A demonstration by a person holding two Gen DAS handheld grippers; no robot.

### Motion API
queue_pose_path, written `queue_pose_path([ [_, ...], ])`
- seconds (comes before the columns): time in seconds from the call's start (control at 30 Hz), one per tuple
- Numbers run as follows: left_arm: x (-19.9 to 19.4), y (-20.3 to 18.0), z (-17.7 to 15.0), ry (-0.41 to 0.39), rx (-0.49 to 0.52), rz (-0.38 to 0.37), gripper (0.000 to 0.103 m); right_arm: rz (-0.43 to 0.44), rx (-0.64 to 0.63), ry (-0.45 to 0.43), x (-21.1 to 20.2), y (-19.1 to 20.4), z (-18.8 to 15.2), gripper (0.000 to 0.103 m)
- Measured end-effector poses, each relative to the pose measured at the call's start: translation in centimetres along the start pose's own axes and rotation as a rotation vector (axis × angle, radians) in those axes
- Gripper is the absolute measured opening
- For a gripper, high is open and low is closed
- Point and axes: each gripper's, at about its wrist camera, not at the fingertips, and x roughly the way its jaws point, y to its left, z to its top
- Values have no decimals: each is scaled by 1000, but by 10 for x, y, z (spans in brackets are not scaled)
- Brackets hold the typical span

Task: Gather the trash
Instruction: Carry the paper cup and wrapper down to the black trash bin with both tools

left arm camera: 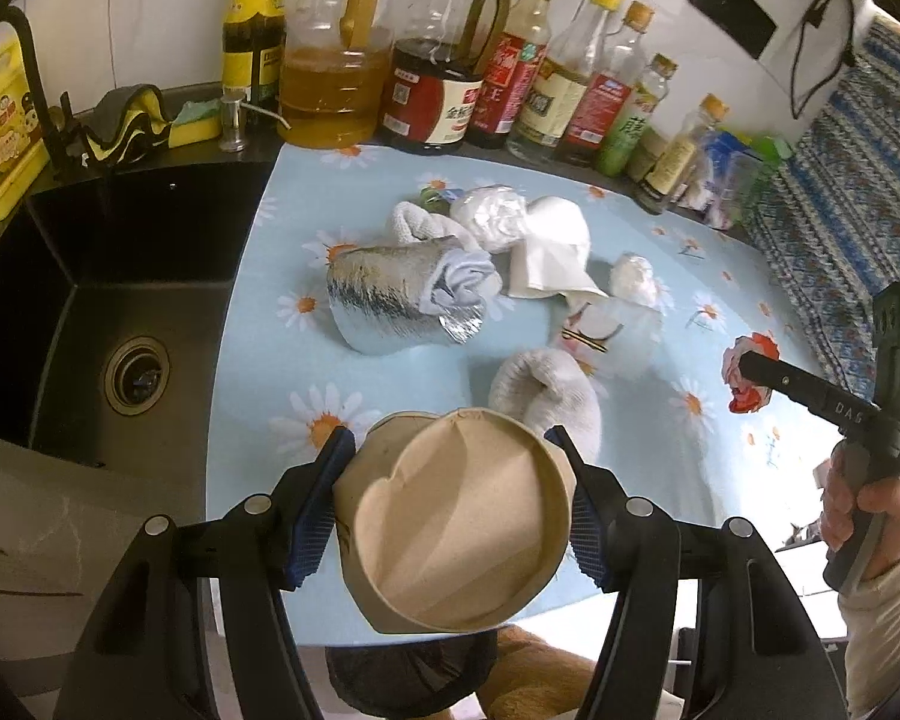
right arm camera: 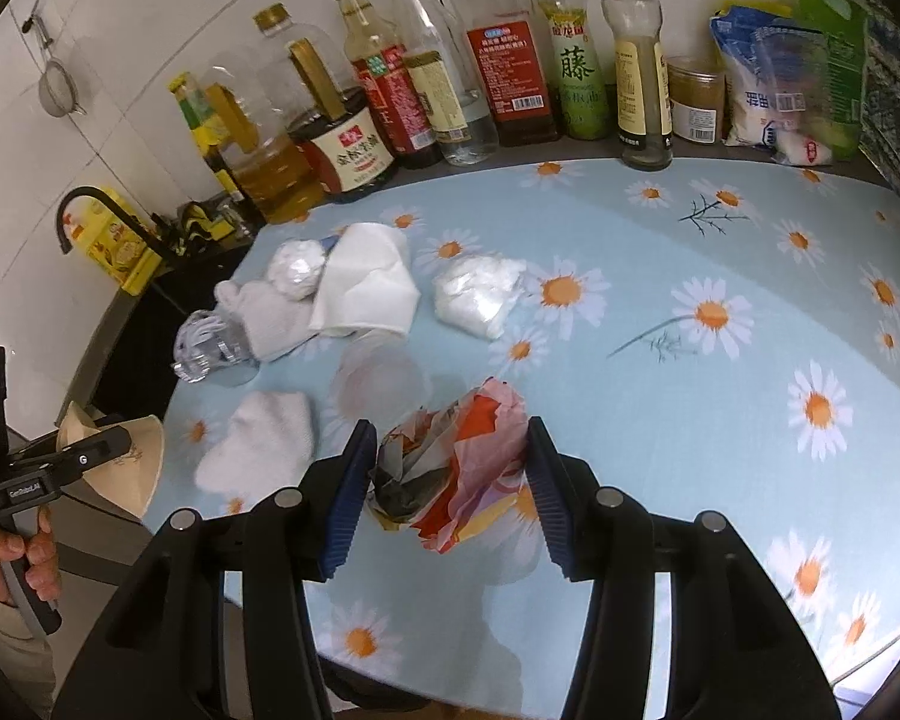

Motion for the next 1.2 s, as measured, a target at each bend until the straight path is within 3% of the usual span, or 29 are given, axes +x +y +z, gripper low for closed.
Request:
queue_pose_path([
  [0.73,-58,-9,-67,-40,55,-116,62,62,-6,-46,-52,80,-89,51],
  [1.2,-71,-3,-114,-13,55,-147,62,101,-30,-4,-44,118,-135,51],
])
